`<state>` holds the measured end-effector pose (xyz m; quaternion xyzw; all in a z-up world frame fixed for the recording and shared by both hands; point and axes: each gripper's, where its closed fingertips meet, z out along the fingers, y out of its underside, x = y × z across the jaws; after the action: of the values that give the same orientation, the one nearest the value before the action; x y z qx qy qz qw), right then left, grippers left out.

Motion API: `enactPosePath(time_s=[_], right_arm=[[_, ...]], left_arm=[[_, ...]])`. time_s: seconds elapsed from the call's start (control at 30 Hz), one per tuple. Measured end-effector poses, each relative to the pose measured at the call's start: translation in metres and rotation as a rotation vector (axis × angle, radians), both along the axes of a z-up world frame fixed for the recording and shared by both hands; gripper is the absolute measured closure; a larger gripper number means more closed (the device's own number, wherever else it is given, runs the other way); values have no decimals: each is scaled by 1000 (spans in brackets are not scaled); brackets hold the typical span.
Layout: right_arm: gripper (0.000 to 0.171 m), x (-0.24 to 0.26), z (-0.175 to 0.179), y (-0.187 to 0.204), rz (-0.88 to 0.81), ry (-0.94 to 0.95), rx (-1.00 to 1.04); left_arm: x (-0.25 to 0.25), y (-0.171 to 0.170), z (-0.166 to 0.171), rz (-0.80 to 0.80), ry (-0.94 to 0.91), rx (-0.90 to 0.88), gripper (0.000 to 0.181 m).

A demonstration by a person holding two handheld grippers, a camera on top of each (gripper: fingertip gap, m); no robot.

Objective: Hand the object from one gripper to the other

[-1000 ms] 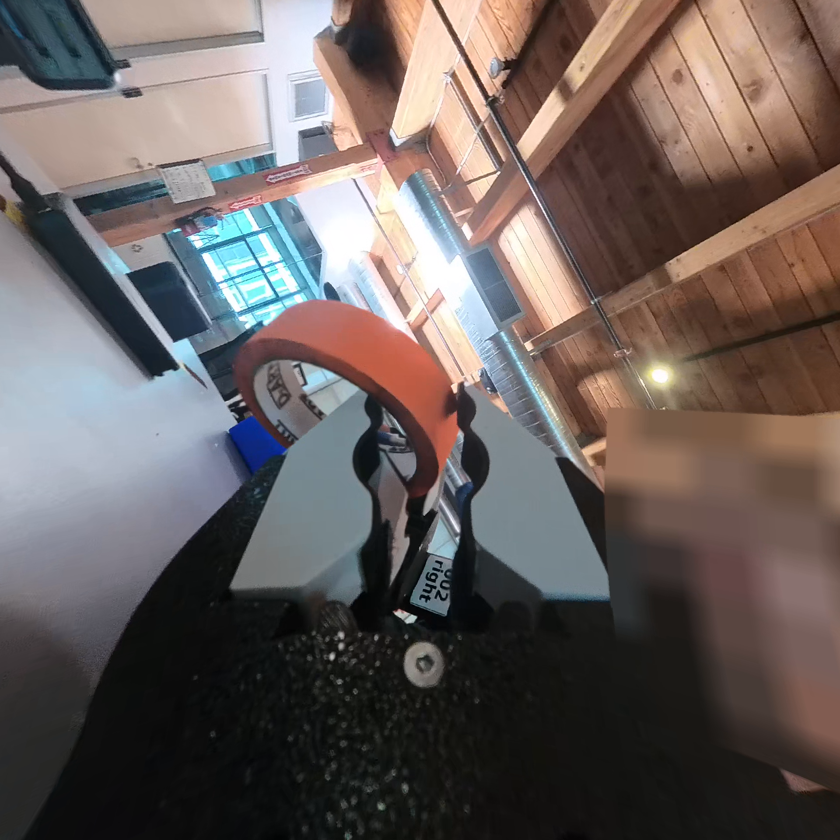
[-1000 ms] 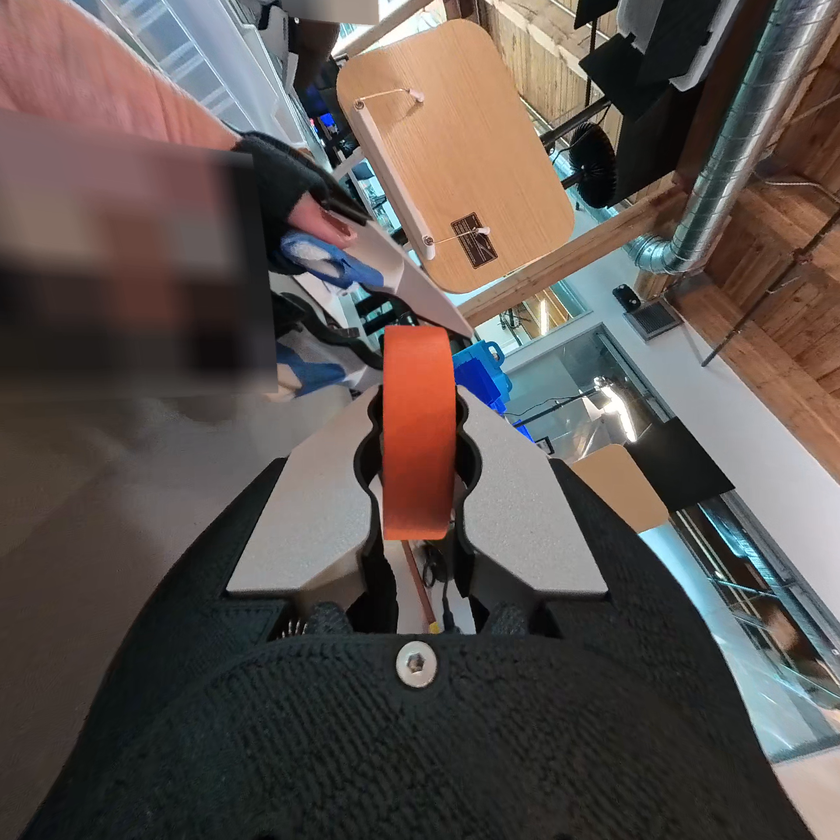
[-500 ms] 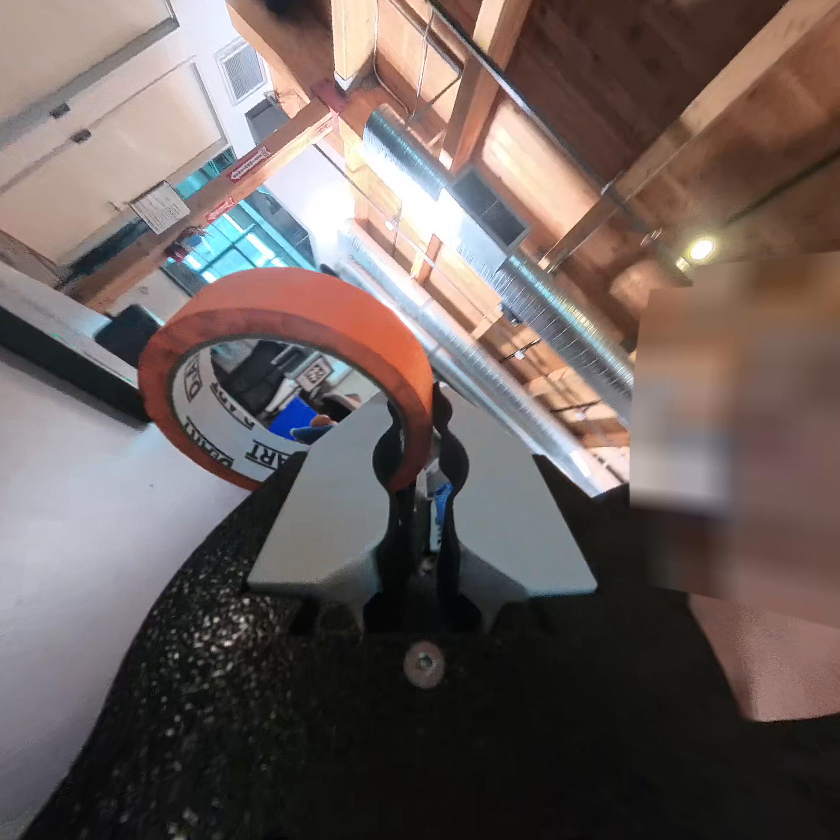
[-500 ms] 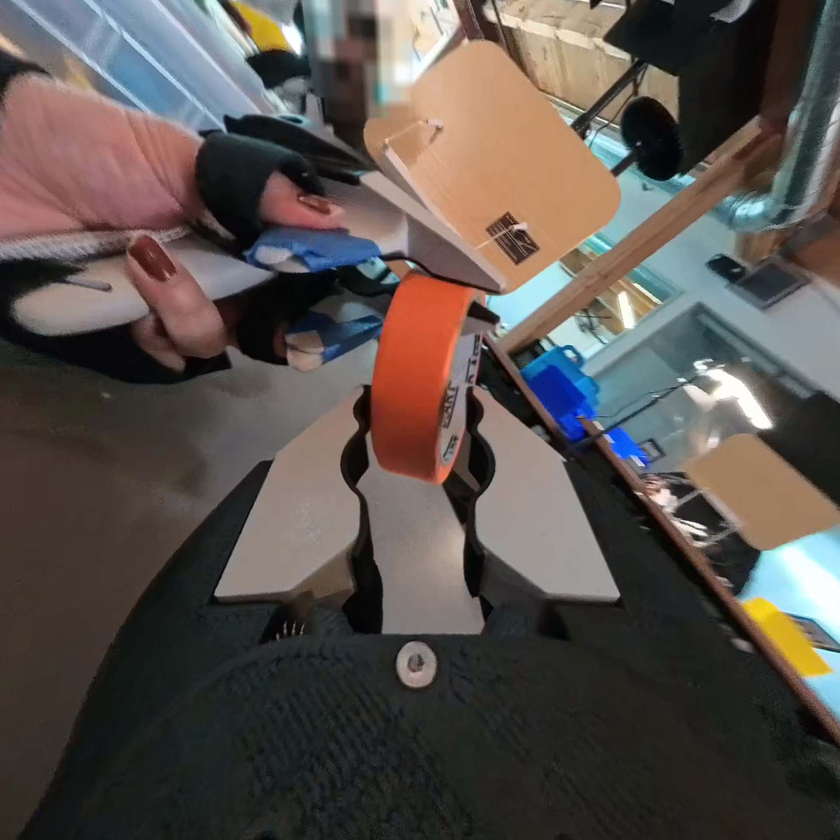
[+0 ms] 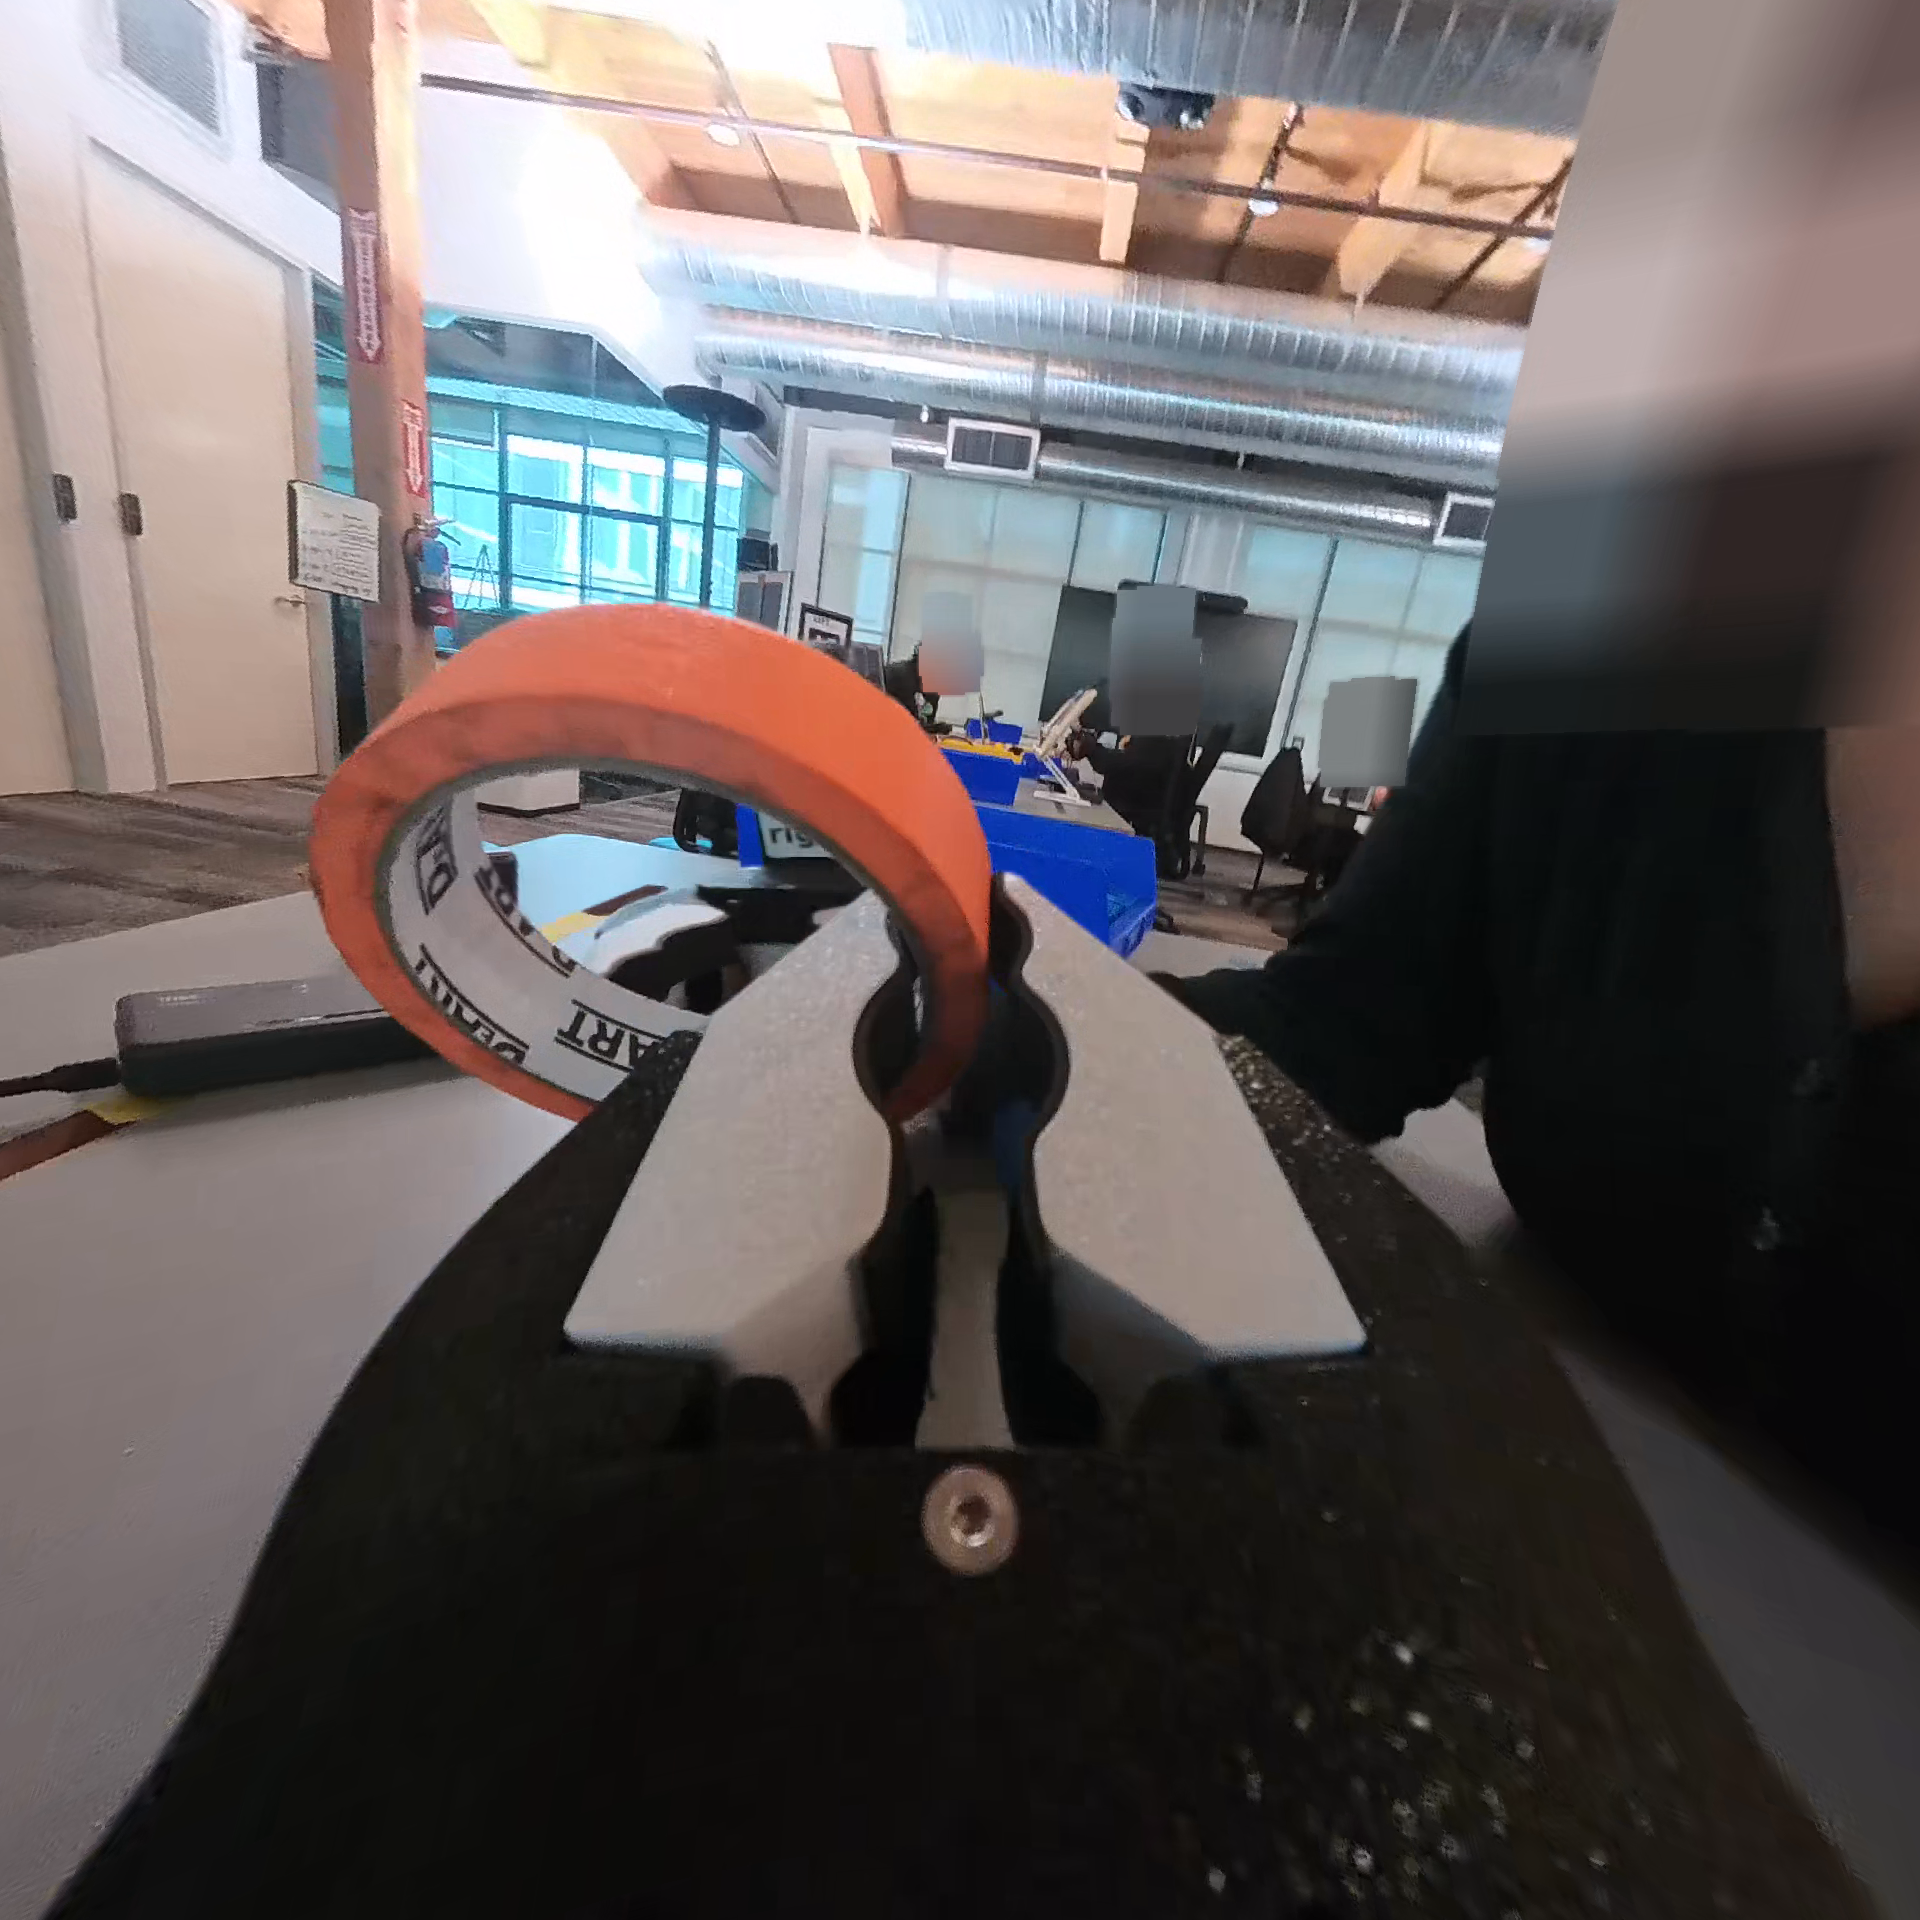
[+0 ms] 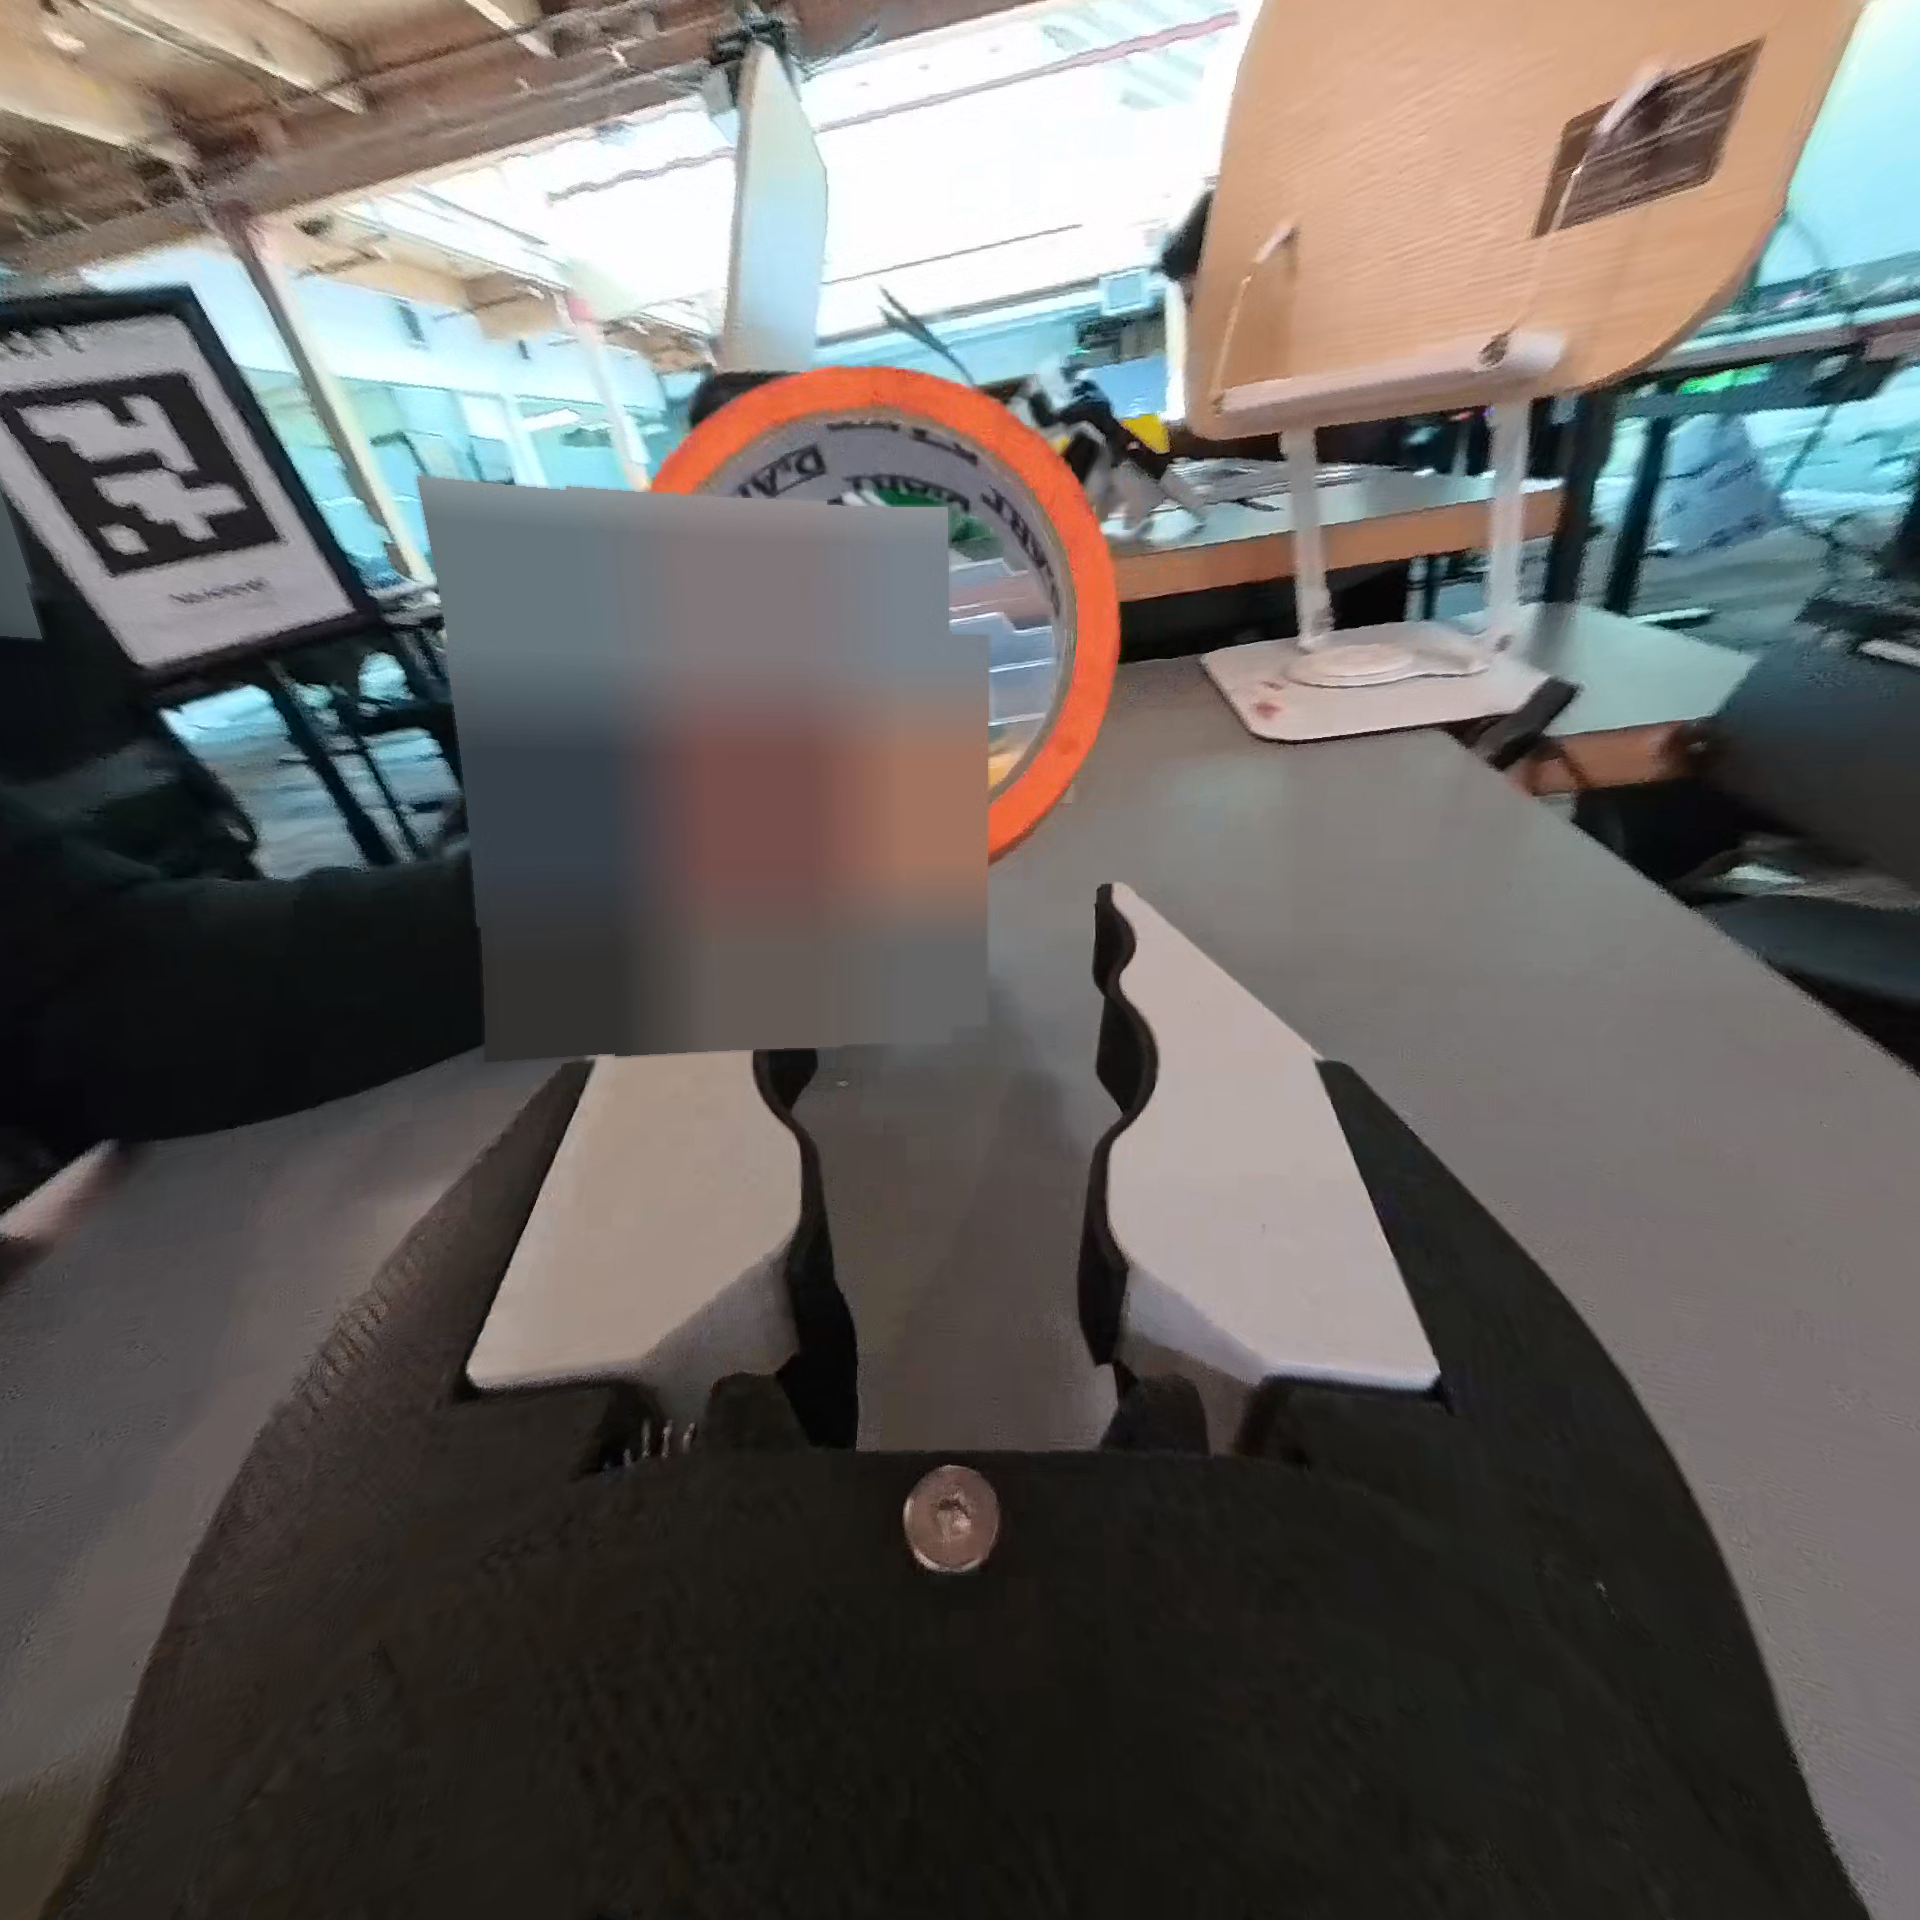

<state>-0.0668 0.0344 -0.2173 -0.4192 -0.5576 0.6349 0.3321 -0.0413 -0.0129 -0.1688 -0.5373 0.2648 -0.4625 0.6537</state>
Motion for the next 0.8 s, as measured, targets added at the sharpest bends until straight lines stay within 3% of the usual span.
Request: enactPosePath(time_s=[0.13,0.3,0.47,0.6,0.73,0.8], right_arm=[[119,8,10,2,98,13,-204],[122,-1,0,6,16,-39,-123],[147,1,-1,1,64,-54,-150],[157,-2,-5,4,29,-75,-111],[161,-6,-5,18,-115,-41,23],[162,-5,1,31,-223,13,80]], left_arm=[[5,2,-21,4,122,-60,173],[33,-7,-30,-123,189,-57,173],[52,-7,-46,-174,274,-94,173],[53,-7,-44,-194,242,-105,173],[42,2,-34,-164,140,-118,171],[26,11,-27,-90,67,-113,161]])
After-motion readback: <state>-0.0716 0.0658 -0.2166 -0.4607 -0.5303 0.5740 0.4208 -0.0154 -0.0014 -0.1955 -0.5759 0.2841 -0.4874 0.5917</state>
